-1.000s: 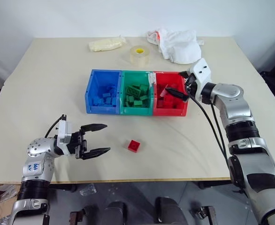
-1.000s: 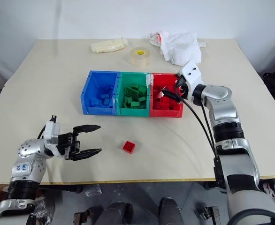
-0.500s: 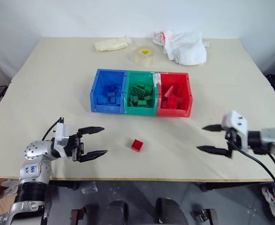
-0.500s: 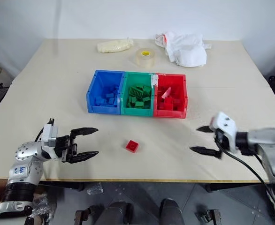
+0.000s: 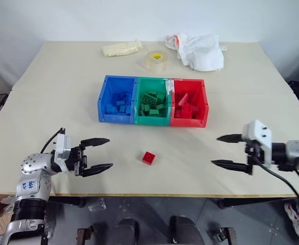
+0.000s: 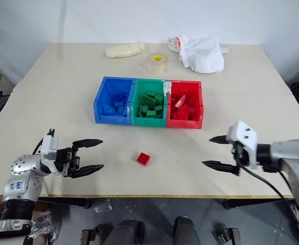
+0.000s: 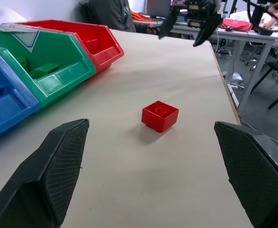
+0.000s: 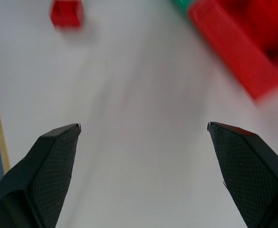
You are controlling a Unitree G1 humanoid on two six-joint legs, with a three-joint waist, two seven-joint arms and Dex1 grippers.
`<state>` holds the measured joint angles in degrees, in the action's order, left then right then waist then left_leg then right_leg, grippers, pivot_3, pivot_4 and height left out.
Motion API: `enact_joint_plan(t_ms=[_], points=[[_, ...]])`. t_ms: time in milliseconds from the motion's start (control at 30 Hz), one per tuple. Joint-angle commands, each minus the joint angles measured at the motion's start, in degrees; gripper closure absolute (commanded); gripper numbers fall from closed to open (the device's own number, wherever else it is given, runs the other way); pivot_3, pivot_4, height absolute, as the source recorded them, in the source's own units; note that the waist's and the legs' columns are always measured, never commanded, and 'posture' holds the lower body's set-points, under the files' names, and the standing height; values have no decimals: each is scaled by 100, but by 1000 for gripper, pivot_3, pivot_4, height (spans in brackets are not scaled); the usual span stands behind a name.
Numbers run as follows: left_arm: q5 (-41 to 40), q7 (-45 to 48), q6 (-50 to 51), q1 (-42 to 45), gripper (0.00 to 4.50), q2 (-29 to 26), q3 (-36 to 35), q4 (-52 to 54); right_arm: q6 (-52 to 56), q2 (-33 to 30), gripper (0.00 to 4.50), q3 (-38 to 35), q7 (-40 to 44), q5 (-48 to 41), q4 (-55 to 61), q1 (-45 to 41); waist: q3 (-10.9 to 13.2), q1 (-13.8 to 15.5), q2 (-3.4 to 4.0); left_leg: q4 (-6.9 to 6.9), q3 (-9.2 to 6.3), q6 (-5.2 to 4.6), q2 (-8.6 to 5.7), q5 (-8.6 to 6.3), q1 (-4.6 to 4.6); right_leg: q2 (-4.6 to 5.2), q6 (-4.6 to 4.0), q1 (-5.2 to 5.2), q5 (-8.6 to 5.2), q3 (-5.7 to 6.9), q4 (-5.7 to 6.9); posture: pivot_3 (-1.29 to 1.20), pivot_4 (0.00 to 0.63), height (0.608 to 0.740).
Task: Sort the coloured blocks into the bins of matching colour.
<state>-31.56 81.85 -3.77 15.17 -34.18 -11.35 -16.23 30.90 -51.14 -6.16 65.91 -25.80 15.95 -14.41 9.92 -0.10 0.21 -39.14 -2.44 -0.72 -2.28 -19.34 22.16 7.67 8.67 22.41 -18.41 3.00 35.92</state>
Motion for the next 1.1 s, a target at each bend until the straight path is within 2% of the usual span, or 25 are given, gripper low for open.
enact_joint_plan(t_ms=[33, 467, 700, 800, 933, 1033, 1100], points=[[-85, -76, 5, -127, 0, -7, -84, 302, 43, 439, 18, 487, -215, -89, 295, -412, 0, -1, 0, -1, -1, 0, -1, 0, 0, 0, 0, 0, 0, 0, 0, 0, 150, 740], [-141, -355, 111, -416, 0, 113, -72, 826, -1050, 2142, 18, 2551, -185, 1177, -1478, -1757, 0, -35, 0, 0, -11, 0, -5, 0, 2, -3, 0, 4, 0, 2, 5, 0, 150, 740], [-177, -463, 121, -600, 0, 113, -117, 1032, -1373, 2718, 18, 2832, -104, 1446, -2153, -2091, 0, -59, 0, 0, -14, 0, -5, 0, 2, -4, 0, 5, 0, 4, 7, 0, 150, 740], [-196, -502, 119, -697, 0, 106, -142, 1112, -1423, 2826, 620, 2788, -42, 1410, -2211, -2117, 0, -68, 0, 0, -16, 1, -6, 0, 2, -3, -1, 4, 0, 4, 7, 0, 150, 740], [-214, -542, 124, -757, 0, 100, -150, 1166, -1446, 2850, 2025, 2744, -33, 1423, -2202, -2100, 0, -115, 0, 2, -17, 1, -4, 0, 2, -4, -1, 5, 0, 6, 7, 0, 150, 740], [-216, -555, 124, -751, 0, 102, -144, 1153, -1413, 2834, 2854, 2699, -38, 1400, -2131, -2062, 0, -146, 0, 2, -18, 1, -5, 0, 1, -4, -1, 4, 0, 6, 7, 0, 150, 740], [-211, -557, 118, -729, 0, 109, -129, 1125, -1397, 2835, 2995, 2668, -62, 1386, -2094, -2044, 0, -152, 0, 3, -18, 1, -5, 0, 1, -4, -1, 5, 0, 6, 7, 0, 150, 740]])
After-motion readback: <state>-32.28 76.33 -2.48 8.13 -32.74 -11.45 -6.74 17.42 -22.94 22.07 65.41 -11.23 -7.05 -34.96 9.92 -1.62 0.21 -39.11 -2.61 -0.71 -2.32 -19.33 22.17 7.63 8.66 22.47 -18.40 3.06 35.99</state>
